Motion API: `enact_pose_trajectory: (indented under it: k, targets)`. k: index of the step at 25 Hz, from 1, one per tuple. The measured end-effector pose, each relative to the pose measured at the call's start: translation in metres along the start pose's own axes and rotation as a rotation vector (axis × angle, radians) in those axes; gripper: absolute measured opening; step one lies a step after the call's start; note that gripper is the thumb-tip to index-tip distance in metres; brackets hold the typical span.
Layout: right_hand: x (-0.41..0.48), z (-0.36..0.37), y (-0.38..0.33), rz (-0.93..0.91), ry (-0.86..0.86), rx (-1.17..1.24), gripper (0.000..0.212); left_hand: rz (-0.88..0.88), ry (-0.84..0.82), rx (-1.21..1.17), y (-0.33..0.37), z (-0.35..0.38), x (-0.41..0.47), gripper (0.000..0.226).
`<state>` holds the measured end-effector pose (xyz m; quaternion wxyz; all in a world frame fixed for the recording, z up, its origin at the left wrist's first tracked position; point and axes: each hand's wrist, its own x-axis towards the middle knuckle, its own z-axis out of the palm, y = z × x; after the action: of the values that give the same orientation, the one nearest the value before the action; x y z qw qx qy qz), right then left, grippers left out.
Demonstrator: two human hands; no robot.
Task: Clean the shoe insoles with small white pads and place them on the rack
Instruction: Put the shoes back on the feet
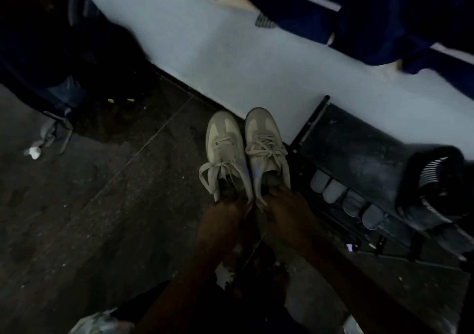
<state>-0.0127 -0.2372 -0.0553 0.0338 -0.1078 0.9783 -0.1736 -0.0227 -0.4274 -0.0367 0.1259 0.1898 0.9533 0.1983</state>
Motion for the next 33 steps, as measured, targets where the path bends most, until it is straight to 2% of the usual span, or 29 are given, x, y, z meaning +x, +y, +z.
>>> enact_pose_trajectory:
  k: [3,5,8,12,16,18,21,23,24,27,28,31,33]
  targets:
    - [-0.006,-0.021,0.021,0.088,0.015,-0.059,0.031,0.071,-0.075,0.088,0.029,-0.008,0.026,0.032]
    - [-0.012,-0.034,0.038,0.156,0.010,-0.086,0.030,0.146,-0.063,0.146,0.050,-0.011,0.043,0.034]
    - [-0.026,-0.054,0.068,0.290,0.028,-0.107,0.028,0.321,-0.001,0.108,0.086,-0.007,0.072,0.022]
    - [-0.049,-0.070,0.110,0.382,0.119,-0.004,0.026,0.459,-0.021,0.126,0.114,0.033,0.116,0.046]
    - [-0.065,-0.080,0.153,0.559,0.055,0.002,0.029,0.552,-0.103,0.154,0.157,0.055,0.155,0.040]
    - [-0.070,-0.083,0.171,0.627,0.039,0.011,0.028,0.591,-0.170,0.141,0.177,0.065,0.173,0.029]
    - [-0.071,-0.087,0.191,0.688,0.105,0.016,0.020,0.627,-0.231,0.086,0.193,0.080,0.198,0.026]
    - [-0.071,-0.090,0.202,0.710,0.137,0.038,0.029,0.658,-0.208,0.028,0.201,0.097,0.212,0.022]
    - [-0.071,-0.089,0.205,0.724,0.134,0.016,0.026,0.630,-0.221,0.004,0.205,0.100,0.215,0.021]
    - [-0.071,-0.076,0.223,0.761,0.067,-0.033,0.025,0.582,-0.210,-0.091,0.217,0.122,0.229,0.034]
    - [-0.069,-0.072,0.227,0.773,0.029,-0.018,0.032,0.618,-0.252,-0.065,0.216,0.123,0.229,0.034]
    - [-0.064,-0.063,0.232,0.806,-0.085,0.082,0.054,0.693,-0.245,0.029,0.204,0.134,0.232,0.030]
    - [-0.065,-0.062,0.233,0.777,-0.039,0.078,0.055,0.675,-0.254,0.101,0.203,0.137,0.233,0.028]
